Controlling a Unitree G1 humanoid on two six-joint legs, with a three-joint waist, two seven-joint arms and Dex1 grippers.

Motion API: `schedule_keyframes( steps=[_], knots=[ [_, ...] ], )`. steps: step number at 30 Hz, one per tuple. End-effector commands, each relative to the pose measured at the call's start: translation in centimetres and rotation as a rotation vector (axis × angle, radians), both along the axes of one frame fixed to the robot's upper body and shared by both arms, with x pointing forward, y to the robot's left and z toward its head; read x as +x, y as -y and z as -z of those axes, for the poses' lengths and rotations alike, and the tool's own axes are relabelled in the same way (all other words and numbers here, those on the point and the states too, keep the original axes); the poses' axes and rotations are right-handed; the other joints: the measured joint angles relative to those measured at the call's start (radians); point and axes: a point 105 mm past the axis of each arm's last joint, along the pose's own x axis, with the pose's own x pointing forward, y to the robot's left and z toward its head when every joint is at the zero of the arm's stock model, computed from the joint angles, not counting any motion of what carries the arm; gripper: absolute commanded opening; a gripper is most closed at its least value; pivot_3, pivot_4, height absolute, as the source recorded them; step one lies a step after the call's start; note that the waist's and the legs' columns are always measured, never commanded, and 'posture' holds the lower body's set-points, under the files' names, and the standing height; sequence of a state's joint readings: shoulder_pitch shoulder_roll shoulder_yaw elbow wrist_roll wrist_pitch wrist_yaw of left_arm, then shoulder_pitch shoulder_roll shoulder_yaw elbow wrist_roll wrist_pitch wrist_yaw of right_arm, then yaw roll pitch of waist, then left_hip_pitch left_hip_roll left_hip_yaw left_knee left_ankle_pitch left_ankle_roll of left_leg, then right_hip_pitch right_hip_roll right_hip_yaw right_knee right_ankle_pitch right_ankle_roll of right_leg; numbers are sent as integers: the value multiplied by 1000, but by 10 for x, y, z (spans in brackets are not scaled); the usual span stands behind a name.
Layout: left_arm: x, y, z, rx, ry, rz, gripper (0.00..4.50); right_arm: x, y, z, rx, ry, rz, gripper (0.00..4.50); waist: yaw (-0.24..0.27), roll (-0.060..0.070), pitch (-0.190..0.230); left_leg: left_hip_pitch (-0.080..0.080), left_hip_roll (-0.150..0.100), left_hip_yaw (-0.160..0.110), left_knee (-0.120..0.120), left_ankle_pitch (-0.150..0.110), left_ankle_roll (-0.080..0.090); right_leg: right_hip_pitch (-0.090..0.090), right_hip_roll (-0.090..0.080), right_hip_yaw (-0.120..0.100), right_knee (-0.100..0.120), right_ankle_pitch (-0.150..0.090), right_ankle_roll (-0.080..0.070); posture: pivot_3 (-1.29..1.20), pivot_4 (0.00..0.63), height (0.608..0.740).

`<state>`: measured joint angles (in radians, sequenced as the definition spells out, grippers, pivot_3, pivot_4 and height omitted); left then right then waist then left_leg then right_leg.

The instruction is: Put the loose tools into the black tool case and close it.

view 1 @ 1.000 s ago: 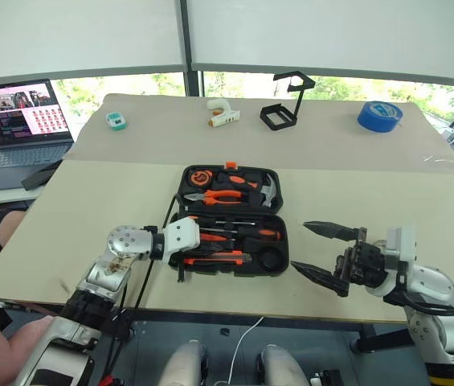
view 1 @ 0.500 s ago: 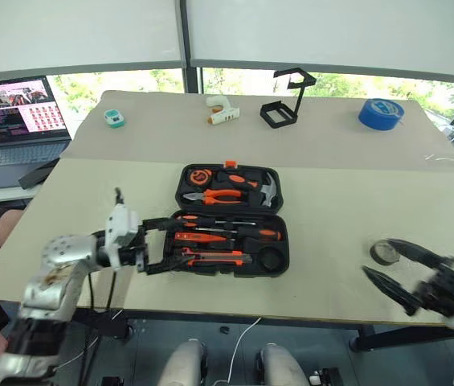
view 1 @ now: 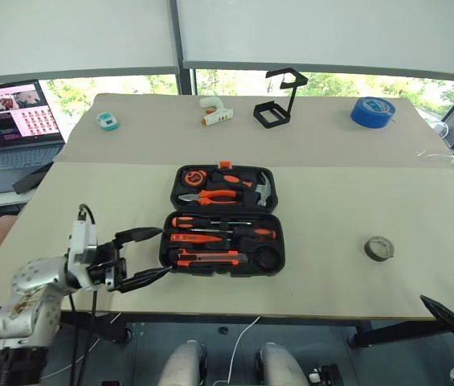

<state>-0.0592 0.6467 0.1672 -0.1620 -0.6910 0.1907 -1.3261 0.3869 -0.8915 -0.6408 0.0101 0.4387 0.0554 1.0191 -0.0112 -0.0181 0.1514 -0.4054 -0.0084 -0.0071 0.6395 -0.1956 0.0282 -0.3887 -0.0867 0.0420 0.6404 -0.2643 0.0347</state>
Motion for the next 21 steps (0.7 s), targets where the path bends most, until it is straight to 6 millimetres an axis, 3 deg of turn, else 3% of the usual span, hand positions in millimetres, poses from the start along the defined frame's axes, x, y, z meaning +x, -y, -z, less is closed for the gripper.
schedule_keyframes(
  steps=[1,4,7,10,13,21],
  knots=[
    [-9,23,-5,12,-43,98,4432,24,-9,-2,-63,-132,-52,4500,0,0,0,0,0,1,0,0,0,0,2,0,0,1,2,0,150,740],
    [-7,33,-7,11,-32,107,4432,36,-15,-1,-72,-202,-73,4500,11,-1,1,-1,3,0,0,-2,0,0,9,0,-1,1,2,0,150,740],
    [-6,55,-13,-32,5,121,4432,58,-26,10,-155,-327,-128,4500,18,-1,2,-1,5,0,1,-4,0,-1,11,0,0,0,1,0,150,740],
    [-7,61,-14,-46,8,120,4432,73,-26,15,-199,-367,-124,4500,12,-1,5,-1,5,4,4,-5,1,0,10,2,-1,1,3,0,150,740],
    [-10,60,-12,-43,5,112,4500,79,-31,17,-215,-384,-155,3775,10,-1,5,-1,5,5,4,-5,1,-1,10,3,-1,1,3,0,150,740],
    [-9,56,-9,-39,23,69,4500,85,-39,24,-225,-397,-193,941,11,-1,5,-1,5,5,4,-6,2,-1,10,3,0,1,3,0,150,740]
  ],
)
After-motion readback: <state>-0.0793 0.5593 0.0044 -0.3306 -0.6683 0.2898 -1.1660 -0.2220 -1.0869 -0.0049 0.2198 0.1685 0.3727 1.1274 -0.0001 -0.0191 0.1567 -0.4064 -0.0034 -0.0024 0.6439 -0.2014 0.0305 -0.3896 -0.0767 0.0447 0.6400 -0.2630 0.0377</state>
